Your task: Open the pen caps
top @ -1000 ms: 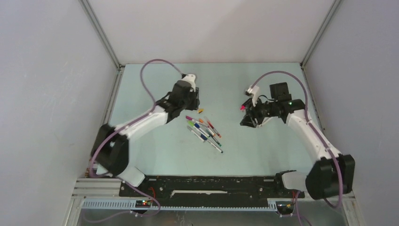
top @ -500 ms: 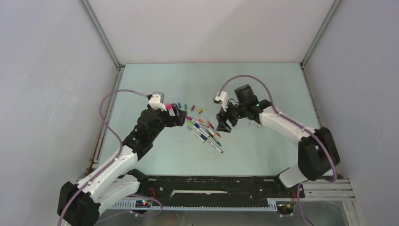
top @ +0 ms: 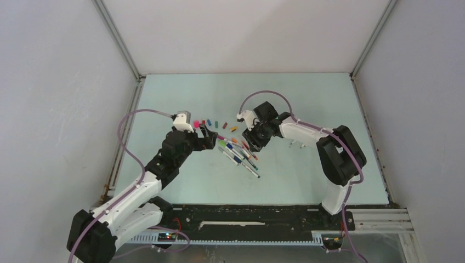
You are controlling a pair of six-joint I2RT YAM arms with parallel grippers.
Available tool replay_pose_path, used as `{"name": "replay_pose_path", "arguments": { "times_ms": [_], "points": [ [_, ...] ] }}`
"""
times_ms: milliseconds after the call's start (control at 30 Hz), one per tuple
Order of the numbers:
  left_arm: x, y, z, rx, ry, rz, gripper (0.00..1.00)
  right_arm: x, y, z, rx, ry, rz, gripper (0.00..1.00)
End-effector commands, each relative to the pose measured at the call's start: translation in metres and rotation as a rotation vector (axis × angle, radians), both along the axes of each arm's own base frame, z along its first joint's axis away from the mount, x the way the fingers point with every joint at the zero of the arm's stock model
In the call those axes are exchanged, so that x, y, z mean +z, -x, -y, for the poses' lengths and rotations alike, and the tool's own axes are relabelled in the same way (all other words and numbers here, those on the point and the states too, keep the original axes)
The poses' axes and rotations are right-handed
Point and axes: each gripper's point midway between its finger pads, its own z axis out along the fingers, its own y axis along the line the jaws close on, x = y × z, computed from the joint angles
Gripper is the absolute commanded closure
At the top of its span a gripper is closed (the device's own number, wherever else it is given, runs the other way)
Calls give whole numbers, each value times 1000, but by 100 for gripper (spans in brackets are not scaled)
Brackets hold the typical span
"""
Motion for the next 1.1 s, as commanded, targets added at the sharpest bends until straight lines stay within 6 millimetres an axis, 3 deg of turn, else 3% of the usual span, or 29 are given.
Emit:
{"name": "replay_pose_path", "arguments": {
  "times_ms": [0, 333, 500, 867, 1067],
  "points": [
    [1, -6, -1, 20, 19, 12, 0, -2, -5, -5, -9, 36, -3, 52],
    [-6, -3, -4, 27, 17, 8, 0, -19, 2, -7, 8, 82, -48, 56],
    [-5, -2, -5, 30, 22, 12, 0, -31, -4, 2, -8, 181, -10, 58],
    [1, 3, 0, -1, 56, 21, 0, -36, -16, 27, -8, 305, 53, 97],
    [4, 14, 30, -165, 131, 24, 1, -31, -10, 34, 82, 300, 22, 100]
  ]
}}
